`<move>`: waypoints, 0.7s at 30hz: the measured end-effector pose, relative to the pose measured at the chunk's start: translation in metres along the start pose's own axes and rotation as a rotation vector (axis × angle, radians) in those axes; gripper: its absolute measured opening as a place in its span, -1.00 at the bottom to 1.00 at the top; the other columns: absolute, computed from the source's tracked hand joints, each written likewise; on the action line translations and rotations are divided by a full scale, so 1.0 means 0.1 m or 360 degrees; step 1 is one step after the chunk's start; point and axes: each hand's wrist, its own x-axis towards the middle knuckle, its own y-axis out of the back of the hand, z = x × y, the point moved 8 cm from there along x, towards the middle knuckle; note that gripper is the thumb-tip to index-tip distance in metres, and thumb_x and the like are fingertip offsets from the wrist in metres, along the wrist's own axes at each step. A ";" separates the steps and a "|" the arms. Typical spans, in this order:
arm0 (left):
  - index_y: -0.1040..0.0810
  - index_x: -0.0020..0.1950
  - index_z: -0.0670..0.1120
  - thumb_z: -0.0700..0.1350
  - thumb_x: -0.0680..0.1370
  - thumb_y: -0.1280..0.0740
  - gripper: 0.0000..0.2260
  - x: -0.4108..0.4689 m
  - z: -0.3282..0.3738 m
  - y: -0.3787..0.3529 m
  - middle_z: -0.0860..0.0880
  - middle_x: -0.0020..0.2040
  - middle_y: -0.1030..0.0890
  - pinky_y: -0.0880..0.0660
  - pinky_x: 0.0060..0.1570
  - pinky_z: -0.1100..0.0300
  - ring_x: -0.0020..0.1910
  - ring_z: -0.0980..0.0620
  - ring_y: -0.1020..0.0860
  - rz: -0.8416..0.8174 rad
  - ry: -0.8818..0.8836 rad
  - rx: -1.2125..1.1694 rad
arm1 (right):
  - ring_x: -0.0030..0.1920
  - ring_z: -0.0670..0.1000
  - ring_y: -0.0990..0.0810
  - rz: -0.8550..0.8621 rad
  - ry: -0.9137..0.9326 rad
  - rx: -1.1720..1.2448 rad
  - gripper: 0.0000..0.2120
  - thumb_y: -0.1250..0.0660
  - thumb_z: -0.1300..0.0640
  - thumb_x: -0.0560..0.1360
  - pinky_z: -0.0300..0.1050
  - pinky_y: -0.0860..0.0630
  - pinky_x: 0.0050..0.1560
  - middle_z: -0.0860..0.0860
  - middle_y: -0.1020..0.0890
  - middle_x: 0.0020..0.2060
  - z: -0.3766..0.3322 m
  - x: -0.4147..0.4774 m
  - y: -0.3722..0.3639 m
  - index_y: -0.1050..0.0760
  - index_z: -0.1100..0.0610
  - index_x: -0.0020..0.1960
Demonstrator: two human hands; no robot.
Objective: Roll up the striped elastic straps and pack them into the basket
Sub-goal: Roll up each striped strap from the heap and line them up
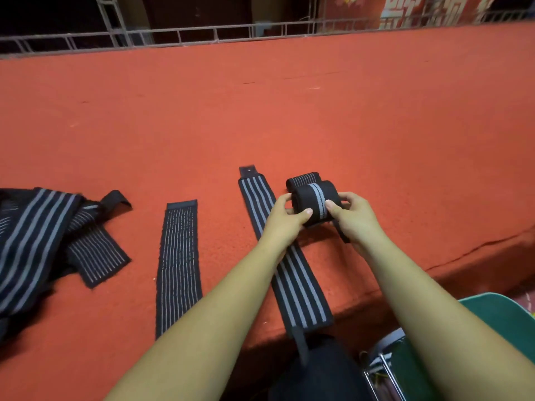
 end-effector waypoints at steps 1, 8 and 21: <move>-0.44 0.30 0.08 -0.16 0.51 -0.45 -0.59 0.09 -0.04 -0.03 -0.12 0.08 -0.65 -0.54 0.25 -0.10 0.09 -0.08 -0.66 0.0008 0.0028 0.0047 | -0.20 0.06 -0.62 0.0019 -0.0007 -0.0052 -0.81 -0.32 0.27 0.59 -0.14 -0.57 -0.24 0.20 -0.65 -0.04 0.07 0.09 0.00 -0.53 0.24 0.20; -0.40 0.40 0.03 -0.06 0.50 -0.45 -0.50 0.56 -0.11 -0.07 -0.04 0.17 -0.62 -0.49 0.27 -0.02 0.17 -0.05 -0.59 0.0068 0.0031 0.0507 | 0.03 0.09 -0.64 0.0117 0.0138 -0.0378 -0.79 -0.33 0.27 0.56 -0.01 -0.55 0.12 0.13 -0.67 0.03 0.20 0.45 -0.04 -0.55 0.23 0.19; -0.45 0.35 -0.06 -0.01 0.55 -0.38 -0.61 0.54 0.03 0.30 -0.05 0.16 -0.57 -0.56 0.10 0.02 0.07 -0.09 -0.61 0.0162 -0.0102 0.0827 | 0.31 0.28 -0.44 0.0213 0.0256 -0.1001 -0.56 -0.30 0.11 0.56 0.11 -0.32 0.38 0.26 -0.52 0.24 0.12 0.40 -0.03 -0.41 0.25 0.40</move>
